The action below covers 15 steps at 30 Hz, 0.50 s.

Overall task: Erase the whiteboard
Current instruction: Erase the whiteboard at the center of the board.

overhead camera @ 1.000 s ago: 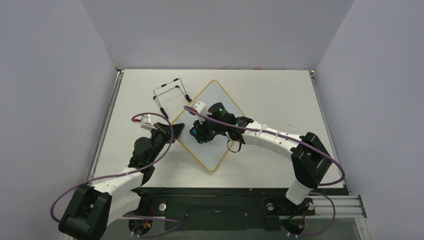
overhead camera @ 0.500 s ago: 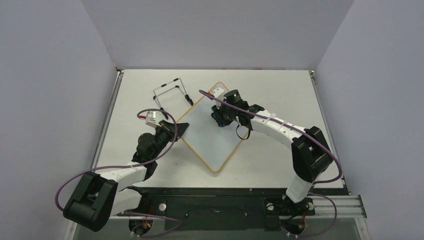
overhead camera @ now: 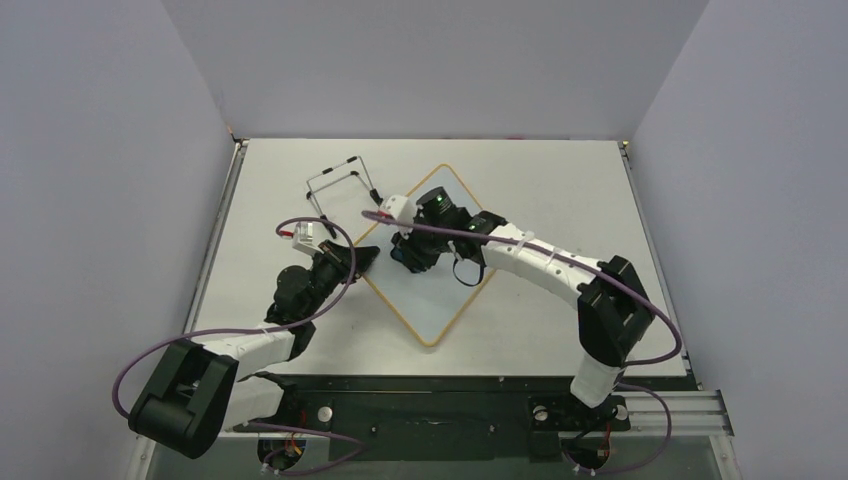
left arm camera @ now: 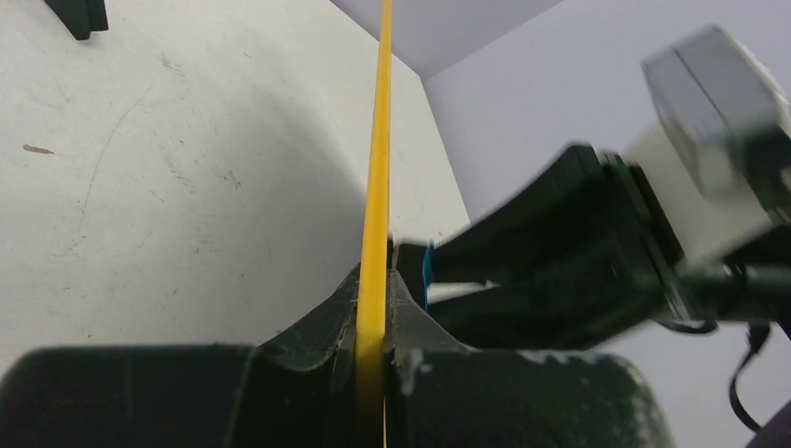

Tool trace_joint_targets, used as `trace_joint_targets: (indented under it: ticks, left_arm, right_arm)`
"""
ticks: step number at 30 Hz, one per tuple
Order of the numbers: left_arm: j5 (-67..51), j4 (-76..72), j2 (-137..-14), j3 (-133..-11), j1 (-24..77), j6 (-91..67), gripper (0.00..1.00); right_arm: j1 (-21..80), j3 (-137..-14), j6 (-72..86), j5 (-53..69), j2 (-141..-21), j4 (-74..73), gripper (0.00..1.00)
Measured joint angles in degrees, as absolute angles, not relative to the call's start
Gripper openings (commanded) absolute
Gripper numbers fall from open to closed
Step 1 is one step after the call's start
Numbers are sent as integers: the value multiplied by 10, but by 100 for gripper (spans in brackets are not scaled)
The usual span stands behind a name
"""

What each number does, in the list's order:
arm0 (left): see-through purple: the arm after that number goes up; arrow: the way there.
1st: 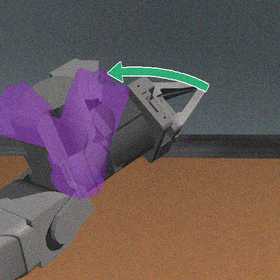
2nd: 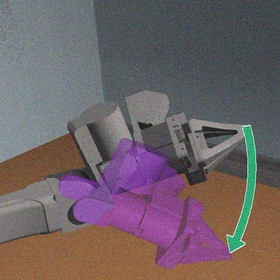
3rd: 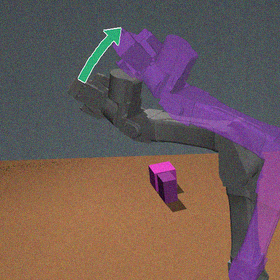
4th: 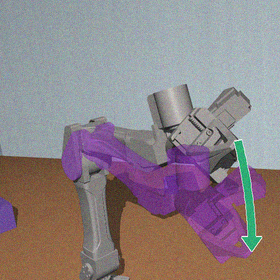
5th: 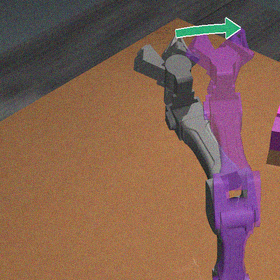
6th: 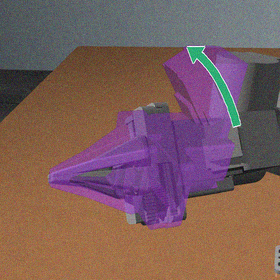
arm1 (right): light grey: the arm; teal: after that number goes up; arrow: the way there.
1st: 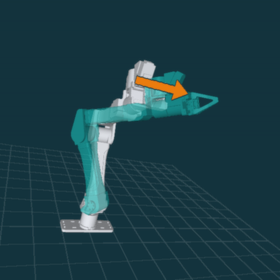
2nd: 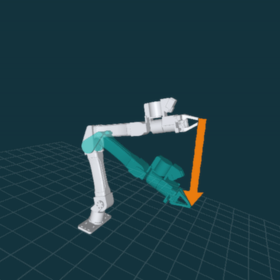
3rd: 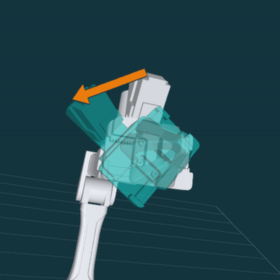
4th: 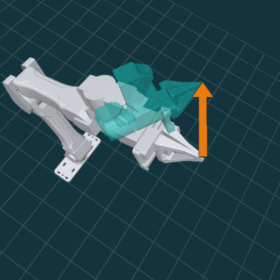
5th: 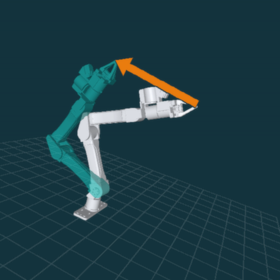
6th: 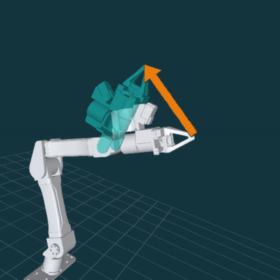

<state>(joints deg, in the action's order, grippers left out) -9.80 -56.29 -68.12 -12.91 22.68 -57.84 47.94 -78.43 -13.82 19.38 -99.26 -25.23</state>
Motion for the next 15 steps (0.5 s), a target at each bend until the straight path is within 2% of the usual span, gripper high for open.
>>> trace_joint_targets:
  ticks: [9, 12, 15]
  left_arm:
    - [-101, -574, -697, -129, 227, -596, 0]
    - [-100, -577, -705, -129, 227, -607, 0]
    - [-101, -584, -713, -129, 227, -614, 0]
  right_arm:
    - [267, -826, -82, 190, -1068, -206, 0]
    - [244, -831, -87, 203, -1084, -206, 0]
    - [261, -832, -119, 216, -1080, -221, 0]
